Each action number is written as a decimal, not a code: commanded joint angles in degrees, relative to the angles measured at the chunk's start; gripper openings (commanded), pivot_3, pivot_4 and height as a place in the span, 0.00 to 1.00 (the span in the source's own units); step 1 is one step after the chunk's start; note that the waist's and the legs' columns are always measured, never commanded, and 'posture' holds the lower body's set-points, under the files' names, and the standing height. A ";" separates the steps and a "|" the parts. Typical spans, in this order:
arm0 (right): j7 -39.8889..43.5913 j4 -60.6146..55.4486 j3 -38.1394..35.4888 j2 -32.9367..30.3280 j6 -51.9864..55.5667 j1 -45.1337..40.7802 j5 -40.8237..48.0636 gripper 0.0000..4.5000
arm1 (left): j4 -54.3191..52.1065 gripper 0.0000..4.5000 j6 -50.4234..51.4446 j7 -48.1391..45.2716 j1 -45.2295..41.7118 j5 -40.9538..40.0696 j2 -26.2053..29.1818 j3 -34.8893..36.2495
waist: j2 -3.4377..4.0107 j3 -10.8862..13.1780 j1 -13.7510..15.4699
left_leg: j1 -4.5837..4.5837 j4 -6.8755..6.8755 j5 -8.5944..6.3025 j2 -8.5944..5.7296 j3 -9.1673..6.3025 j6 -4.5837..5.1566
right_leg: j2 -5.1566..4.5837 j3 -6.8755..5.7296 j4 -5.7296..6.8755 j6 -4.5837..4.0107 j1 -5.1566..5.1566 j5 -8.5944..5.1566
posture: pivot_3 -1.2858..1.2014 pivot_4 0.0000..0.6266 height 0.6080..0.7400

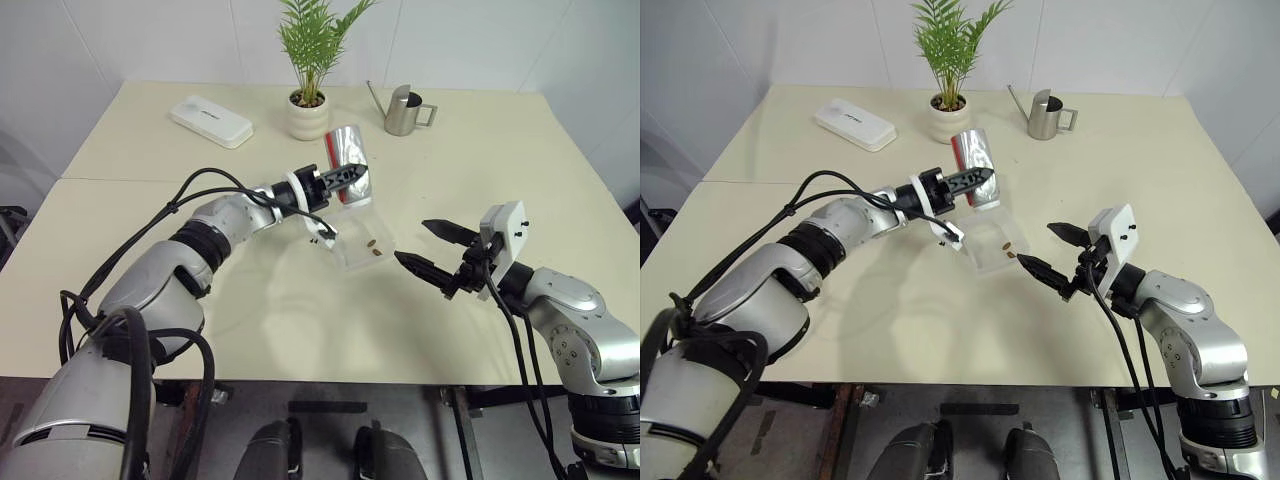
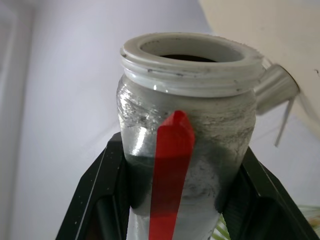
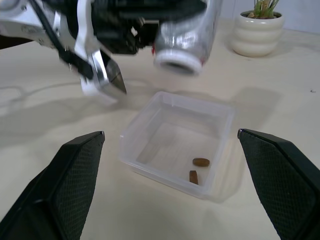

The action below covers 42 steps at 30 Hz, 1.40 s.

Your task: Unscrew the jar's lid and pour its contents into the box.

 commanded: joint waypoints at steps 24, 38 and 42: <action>7.30 6.33 3.71 0.72 -4.53 -7.04 -2.26 1.00 | -34.75 0.42 33.12 -45.43 44.17 -86.51 -1.09 74.41 | -0.28 -0.19 -1.20 | 0.36 0.32 0.05 -0.18 -0.18 0.11 | -0.17 -0.01 0.38 0.13 0.41 0.08 | 0.52 0.24 1.00; 9.34 7.47 4.86 1.19 -4.94 -8.71 -2.53 1.00 | -35.36 0.99 30.55 -47.09 49.05 -87.26 -1.20 75.50 | -0.34 -0.23 -1.51 | 0.38 0.19 0.01 -0.28 -0.15 0.07 | -0.29 -0.06 0.36 0.17 0.38 0.14 | 0.52 0.24 1.00; 11.22 7.33 4.99 0.48 -5.59 -8.71 -2.69 1.00 | -38.82 0.99 31.63 -48.91 52.76 -86.68 0.47 75.15 | -0.34 -0.23 -1.63 | 0.38 0.18 0.00 -0.27 -0.14 0.06 | -0.29 -0.04 0.36 0.17 0.37 0.14 | 0.52 0.24 1.00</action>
